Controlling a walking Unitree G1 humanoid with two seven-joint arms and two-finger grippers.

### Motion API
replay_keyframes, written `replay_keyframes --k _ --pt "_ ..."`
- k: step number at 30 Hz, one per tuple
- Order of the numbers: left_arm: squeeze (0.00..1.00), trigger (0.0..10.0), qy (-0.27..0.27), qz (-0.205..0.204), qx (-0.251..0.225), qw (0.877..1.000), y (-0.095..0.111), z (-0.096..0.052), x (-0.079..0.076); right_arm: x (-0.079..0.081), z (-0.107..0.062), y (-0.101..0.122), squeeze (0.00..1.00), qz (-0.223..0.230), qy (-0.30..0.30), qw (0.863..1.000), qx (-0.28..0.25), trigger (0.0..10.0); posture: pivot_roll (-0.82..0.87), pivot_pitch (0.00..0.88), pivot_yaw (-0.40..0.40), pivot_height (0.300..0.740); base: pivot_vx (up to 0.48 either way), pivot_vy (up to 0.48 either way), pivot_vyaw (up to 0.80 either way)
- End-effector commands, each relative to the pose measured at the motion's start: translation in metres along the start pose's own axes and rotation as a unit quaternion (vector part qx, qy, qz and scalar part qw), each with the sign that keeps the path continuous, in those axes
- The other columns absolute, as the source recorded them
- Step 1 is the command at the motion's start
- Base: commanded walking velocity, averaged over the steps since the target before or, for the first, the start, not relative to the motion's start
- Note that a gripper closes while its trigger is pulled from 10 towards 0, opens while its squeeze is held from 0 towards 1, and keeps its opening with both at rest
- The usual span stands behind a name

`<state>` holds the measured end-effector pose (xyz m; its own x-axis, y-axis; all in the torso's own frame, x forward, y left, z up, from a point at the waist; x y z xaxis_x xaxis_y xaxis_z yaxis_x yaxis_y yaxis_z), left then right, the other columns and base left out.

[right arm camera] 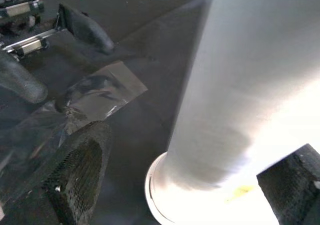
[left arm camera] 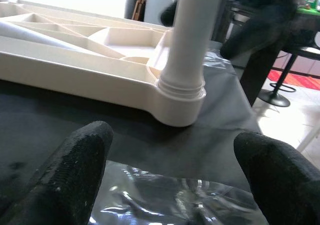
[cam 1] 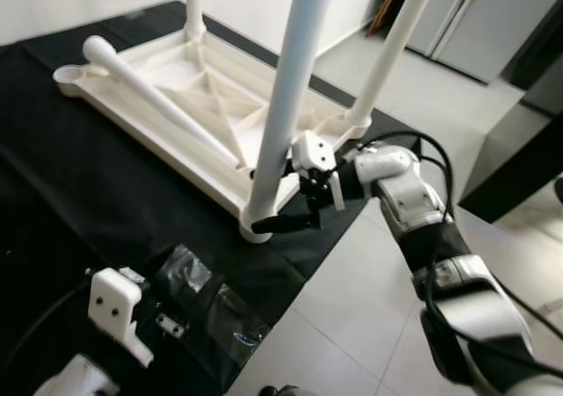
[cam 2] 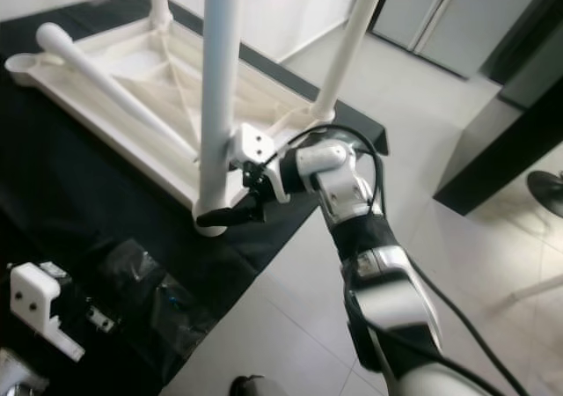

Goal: Building children table

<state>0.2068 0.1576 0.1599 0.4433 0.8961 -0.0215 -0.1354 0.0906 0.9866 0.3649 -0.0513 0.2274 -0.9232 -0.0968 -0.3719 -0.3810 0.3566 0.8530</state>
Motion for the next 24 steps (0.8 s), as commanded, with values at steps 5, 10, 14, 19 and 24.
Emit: replay_keyframes --k 5,10,14,19,24 --pt "0.0 10.0 -0.004 0.0 0.011 1.0 0.0 -0.004 -0.004 -0.009 0.002 0.01 0.0 -0.02 0.005 1.0 -0.012 2.2 0.03 0.216 -0.165 0.74 0.0 0.0 0.0" --pt "0.0 10.0 -0.004 0.001 0.015 1.0 0.0 -0.005 -0.004 -0.014 -0.006 0.016 0.0 -0.02 0.018 0.999 -0.023 0.0 0.03 0.213 -0.161 0.74 0.0 0.0 0.0" --pt "0.0 10.0 -0.004 0.002 0.016 1.0 -0.001 -0.004 -0.003 -0.009 -0.015 0.011 0.0 -0.022 0.033 0.999 -0.021 0.0 0.03 0.207 -0.157 0.74 0.0 0.0 0.0" --pt "0.0 10.0 -0.004 0.001 0.016 1.0 -0.002 -0.004 -0.002 -0.004 -0.024 0.0 0.0 -0.045 0.001 0.999 -0.009 0.0 0.01 0.195 -0.174 0.74 0.0 0.0 0.0" --pt "0.0 10.0 -0.004 0.002 0.017 1.0 -0.003 -0.005 -0.001 -0.001 -0.003 -0.012 0.0 0.056 -0.146 0.986 -0.056 0.0 0.01 0.188 -0.185 0.74 0.0 0.0 0.0"
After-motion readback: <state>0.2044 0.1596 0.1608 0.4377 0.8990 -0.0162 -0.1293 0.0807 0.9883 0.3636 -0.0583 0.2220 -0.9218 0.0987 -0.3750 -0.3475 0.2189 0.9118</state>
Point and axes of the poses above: a point about 5 cm out from each wrist's last joint towards the gripper, its own z axis pointing out of the wrist towards the gripper, its own y axis along the axis of the wrist's last joint, x = y × z, the point moved 4 cm from there along z, pointing out of the wrist towards the gripper, and after that the axes turned 5 degrees about -z, right-handed, at the moved point
